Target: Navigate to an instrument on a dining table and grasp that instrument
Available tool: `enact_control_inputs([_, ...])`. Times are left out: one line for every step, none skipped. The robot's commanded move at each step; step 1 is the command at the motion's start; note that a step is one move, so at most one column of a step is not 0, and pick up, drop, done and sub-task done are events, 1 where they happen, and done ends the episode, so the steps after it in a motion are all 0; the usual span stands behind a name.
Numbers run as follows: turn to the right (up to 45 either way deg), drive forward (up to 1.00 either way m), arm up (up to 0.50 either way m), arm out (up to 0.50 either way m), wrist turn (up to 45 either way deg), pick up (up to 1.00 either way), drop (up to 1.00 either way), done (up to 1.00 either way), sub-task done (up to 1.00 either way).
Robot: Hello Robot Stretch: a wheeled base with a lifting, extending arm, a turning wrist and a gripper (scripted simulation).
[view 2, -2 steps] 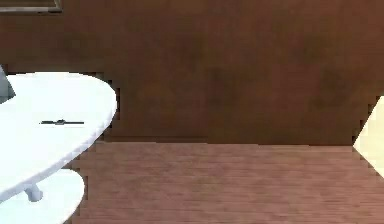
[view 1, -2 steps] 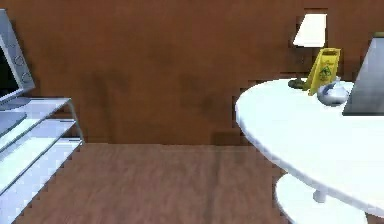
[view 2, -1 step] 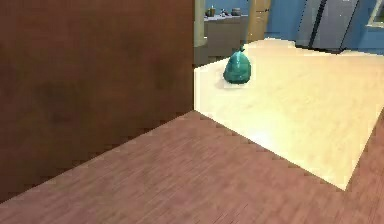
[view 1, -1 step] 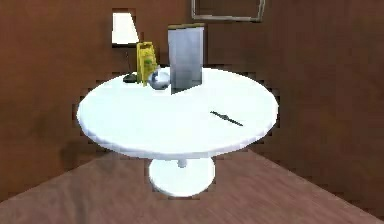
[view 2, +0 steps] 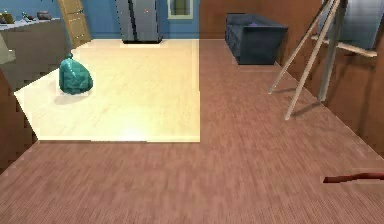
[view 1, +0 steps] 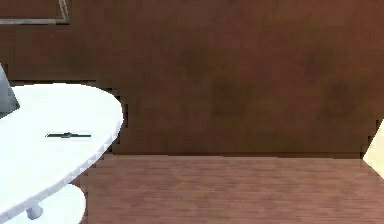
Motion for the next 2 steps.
enact_control_inputs([0.0, 0.30, 0.00, 0.00, 0.0, 0.00, 0.00, 0.00, 0.00])
enact_control_inputs([-45.0, 0.00, 0.00, 0.00, 0.0, 0.00, 0.00, 0.00, 0.00])
